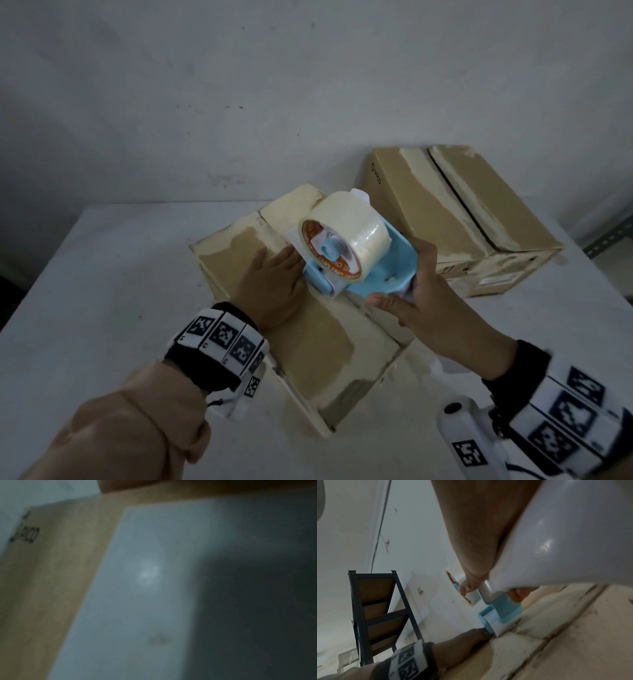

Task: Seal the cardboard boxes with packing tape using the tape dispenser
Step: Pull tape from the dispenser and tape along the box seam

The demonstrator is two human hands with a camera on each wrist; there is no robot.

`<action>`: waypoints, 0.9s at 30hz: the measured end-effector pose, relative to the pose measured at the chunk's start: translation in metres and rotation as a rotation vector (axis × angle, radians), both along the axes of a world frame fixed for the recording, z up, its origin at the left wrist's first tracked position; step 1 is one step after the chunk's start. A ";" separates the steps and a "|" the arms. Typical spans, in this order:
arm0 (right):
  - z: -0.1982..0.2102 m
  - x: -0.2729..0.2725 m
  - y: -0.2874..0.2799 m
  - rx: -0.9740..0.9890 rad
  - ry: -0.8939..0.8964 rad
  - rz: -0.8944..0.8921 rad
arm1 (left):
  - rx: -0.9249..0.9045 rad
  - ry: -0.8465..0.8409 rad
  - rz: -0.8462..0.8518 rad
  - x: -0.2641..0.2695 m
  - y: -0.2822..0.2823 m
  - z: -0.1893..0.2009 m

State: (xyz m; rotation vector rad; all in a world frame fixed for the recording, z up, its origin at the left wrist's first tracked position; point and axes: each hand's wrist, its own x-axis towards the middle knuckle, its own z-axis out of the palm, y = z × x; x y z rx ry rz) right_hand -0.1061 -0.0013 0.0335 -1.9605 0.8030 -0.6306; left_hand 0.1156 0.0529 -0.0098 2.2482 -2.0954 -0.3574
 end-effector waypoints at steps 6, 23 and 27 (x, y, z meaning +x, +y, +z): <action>0.007 0.011 -0.004 -0.024 0.017 -0.001 | -0.021 0.036 0.018 0.010 -0.008 0.005; 0.002 -0.039 0.040 -0.066 0.016 -0.110 | -0.069 0.007 0.083 0.005 -0.010 0.004; -0.001 -0.081 0.064 -0.044 0.052 -0.209 | -0.031 -0.039 0.051 0.007 -0.013 0.002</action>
